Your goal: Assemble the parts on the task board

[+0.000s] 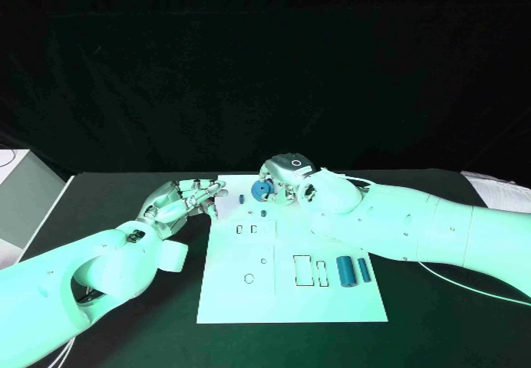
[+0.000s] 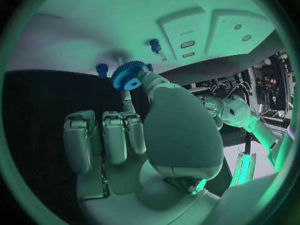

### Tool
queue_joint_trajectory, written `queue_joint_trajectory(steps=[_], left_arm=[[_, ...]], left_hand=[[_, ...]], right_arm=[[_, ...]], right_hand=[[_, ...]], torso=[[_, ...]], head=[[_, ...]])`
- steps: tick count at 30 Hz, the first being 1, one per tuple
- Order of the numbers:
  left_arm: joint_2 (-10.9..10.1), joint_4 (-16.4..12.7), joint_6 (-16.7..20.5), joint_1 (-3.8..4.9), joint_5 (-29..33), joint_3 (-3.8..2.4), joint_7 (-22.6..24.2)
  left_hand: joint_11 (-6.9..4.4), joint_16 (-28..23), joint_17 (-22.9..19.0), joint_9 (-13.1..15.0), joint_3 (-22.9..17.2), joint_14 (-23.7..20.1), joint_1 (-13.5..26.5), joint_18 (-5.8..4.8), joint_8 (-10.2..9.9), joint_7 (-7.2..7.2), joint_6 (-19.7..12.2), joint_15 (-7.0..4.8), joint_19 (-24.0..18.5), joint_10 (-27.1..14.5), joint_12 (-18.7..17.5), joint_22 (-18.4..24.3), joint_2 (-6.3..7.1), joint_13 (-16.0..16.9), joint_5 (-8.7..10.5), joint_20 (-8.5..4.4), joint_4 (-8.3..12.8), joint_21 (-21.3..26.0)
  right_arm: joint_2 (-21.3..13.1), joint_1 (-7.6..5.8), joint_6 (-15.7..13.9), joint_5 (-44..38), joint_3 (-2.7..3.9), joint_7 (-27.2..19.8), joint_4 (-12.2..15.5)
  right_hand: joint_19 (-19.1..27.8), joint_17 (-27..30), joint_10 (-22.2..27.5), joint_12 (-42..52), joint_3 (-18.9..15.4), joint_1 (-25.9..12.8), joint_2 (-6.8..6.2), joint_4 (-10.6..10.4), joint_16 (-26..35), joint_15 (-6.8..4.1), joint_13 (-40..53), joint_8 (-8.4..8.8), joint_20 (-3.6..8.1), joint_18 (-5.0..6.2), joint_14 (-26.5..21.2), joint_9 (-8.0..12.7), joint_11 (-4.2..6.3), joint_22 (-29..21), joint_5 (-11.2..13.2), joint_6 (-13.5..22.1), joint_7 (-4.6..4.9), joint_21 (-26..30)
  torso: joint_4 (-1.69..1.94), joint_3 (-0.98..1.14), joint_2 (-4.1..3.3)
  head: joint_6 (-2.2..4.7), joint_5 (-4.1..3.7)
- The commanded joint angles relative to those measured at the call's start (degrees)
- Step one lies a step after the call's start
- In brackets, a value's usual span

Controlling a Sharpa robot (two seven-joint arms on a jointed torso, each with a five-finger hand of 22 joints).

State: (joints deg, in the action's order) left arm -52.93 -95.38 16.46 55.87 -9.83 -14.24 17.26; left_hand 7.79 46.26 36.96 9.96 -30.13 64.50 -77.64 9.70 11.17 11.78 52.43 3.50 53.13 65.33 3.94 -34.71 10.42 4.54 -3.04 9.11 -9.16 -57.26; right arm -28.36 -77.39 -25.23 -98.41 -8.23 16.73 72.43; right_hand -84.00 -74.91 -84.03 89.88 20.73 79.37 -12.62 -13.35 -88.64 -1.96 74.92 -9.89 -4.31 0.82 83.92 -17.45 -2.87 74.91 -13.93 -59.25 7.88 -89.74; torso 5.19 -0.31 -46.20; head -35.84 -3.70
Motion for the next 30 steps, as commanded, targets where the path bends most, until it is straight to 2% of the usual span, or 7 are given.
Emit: queue_joint_trajectory(steps=[1,10,14,20,24,30], left_arm=[[0.1,-0.1,-1.2,0.02,-0.2,-0.04,0.4],[0.0,-0.1,-1.3,0.01,-0.2,-0.04,0.4],[0.0,-0.1,-1.3,0.01,-0.2,-0.04,0.4],[0.0,-0.1,-1.4,0.01,-0.2,-0.04,0.3],[0.0,0.0,-1.4,0.01,-0.2,-0.04,0.3],[0.0,0.0,-1.4,0.01,-0.2,-0.04,0.3]], left_hand=[[0.07,0.3,0.0,0.1,-0.3,-0.5,0.2,0.83,-0.3,0.11,-0.1,-0.01,-0.3,-0.3,-0.2,-0.1,-0.2,0.0,-0.04,-0.06,-0.1,-0.2],[0.07,0.4,-0.1,0.1,-0.4,-0.5,0.3,0.83,-0.3,0.11,-0.1,0.0,-0.4,-0.3,-0.2,-0.2,-0.23,0.0,-0.03,-0.03,0.0,-0.4],[0.07,0.4,-0.1,0.1,-0.4,-0.5,0.3,0.83,-0.3,0.11,-0.1,0.0,-0.4,-0.3,-0.2,-0.2,-0.23,0.0,-0.03,-0.03,0.0,-0.4],[0.07,0.4,-0.1,0.1,-0.4,-0.5,0.3,0.83,-0.3,0.11,-0.1,0.0,-0.4,-0.3,-0.2,-0.2,-0.23,0.0,-0.03,-0.03,0.0,-0.4],[0.07,0.4,-0.1,0.1,-0.4,-0.5,0.3,0.83,-0.3,0.11,-0.1,0.0,-0.4,-0.3,-0.2,-0.2,-0.23,0.0,-0.03,-0.03,0.0,-0.4],[0.07,0.4,-0.1,0.1,-0.4,-0.5,0.3,0.83,-0.3,0.11,-0.1,0.0,-0.4,-0.3,-0.2,-0.2,-0.23,0.0,-0.03,-0.03,0.0,-0.4]], right_arm=[[0.2,0.02,2.1,-1.6,-0.06,0.6,-0.2],[0.6,0.04,3.5,-2.2,-0.17,1.3,-0.8],[0.9,0.08,3.7,-2.3,-0.22,1.4,-1.4],[1.4,0.26,3.5,-2.3,-0.29,1.5,-2.4],[1.5,0.36,3.4,-2.3,-0.32,1.6,-2.8],[1.6,0.42,3.1,-2.3,-0.33,1.7,-3.2]], right_hand=[[-6.0,-10.3,-6.0,0.1,0.3,0.3,-0.19,0.0,-0.2,-0.36,15.1,-0.21,0.41,-0.82,5.1,-0.3,0.54,15.1,0.2,-1.2,-1.09,-0.3],[-6.0,-10.0,-6.0,0.1,0.3,0.3,-0.41,0.0,-0.1,-0.37,15.1,-0.19,0.43,-0.82,5.0,-0.3,0.54,15.1,0.3,-1.2,-1.08,-0.3],[-6.0,-10.0,-6.0,0.1,0.3,0.3,-0.41,0.0,-0.1,-0.37,15.1,-0.19,0.43,-0.82,5.0,-0.3,0.54,15.1,0.3,-1.2,-1.08,-0.3],[-6.0,-10.1,-6.0,0.1,0.3,0.3,-0.47,0.0,-0.1,-0.37,15.1,-0.19,0.43,-0.82,5.0,-0.3,0.54,15.1,0.3,-1.2,-1.08,-0.3],[-6.0,-10.1,-6.0,0.1,0.3,0.3,-0.47,0.0,-0.1,-0.37,15.1,-0.19,0.43,-0.82,5.0,-0.3,0.54,15.1,0.3,-1.2,-1.08,-0.3],[-6.0,-9.9,-6.0,0.1,0.4,0.3,-0.43,0.0,0.0,-0.37,15.1,-0.13,0.44,-0.82,5.0,-0.2,0.53,15.1,0.2,-1.1,-1.04,-0.3]], torso=[[-0.05,0.03,0.05],[0.02,0.07,0.07],[0.07,0.0,0.05],[0.03,0.07,0.01],[0.04,0.04,0.04],[-0.03,0.04,0.01]], head=[[0.12,0.03],[0.31,0.15],[0.34,0.19],[0.27,0.33],[0.3,0.35],[0.61,0.91]])
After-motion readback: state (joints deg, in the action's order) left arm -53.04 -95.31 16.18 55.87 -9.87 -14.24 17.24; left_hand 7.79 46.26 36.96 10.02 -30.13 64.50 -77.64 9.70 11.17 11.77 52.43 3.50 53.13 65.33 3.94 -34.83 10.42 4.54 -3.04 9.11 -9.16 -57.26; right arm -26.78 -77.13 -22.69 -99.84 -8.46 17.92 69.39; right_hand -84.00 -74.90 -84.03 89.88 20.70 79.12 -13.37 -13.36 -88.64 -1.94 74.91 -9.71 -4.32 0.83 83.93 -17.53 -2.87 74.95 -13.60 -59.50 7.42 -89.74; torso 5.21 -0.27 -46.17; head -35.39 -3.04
